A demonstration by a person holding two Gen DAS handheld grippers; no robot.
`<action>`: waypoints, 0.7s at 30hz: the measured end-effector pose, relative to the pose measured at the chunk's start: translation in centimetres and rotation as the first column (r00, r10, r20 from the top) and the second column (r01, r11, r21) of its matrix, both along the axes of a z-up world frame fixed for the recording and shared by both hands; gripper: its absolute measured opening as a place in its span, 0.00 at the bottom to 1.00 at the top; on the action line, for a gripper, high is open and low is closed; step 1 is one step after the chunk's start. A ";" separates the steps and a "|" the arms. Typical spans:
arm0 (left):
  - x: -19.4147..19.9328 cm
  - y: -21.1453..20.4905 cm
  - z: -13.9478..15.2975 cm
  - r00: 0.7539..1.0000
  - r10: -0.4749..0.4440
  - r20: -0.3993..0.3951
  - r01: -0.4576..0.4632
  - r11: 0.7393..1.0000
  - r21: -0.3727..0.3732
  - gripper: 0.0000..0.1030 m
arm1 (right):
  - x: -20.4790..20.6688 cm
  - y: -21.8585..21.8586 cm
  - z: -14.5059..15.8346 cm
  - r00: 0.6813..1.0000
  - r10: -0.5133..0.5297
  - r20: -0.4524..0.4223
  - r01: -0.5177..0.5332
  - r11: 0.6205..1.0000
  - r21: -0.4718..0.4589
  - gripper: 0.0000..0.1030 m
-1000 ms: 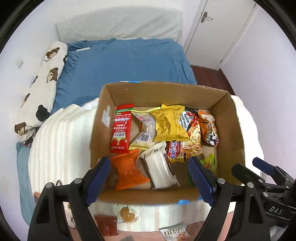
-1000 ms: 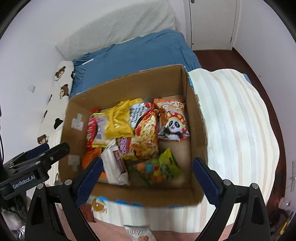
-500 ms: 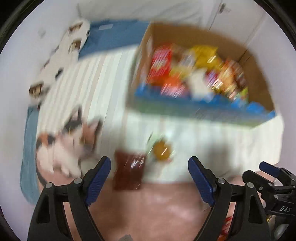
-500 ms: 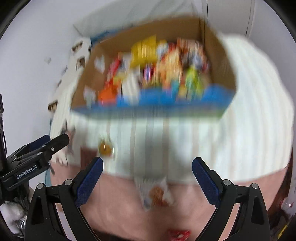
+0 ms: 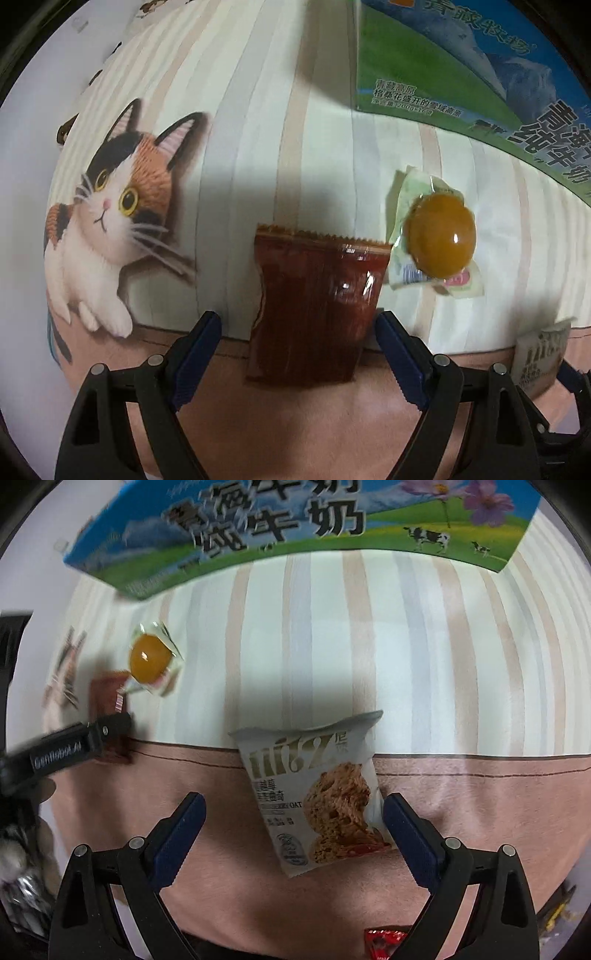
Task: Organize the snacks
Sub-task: 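Grasp the brown jerky packet with the left tool while the right tool grasps the nitz cookie pack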
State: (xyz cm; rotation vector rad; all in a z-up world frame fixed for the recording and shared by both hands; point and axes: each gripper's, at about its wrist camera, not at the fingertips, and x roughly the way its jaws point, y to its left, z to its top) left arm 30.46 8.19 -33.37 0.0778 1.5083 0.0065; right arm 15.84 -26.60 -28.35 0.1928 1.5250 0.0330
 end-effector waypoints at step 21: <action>-11.0 -0.4 -1.2 0.996 0.076 -0.047 -0.080 0.994 -0.079 0.52 | -4.4 -2.8 -2.4 0.986 -0.148 -0.081 0.158 0.980 0.125 0.67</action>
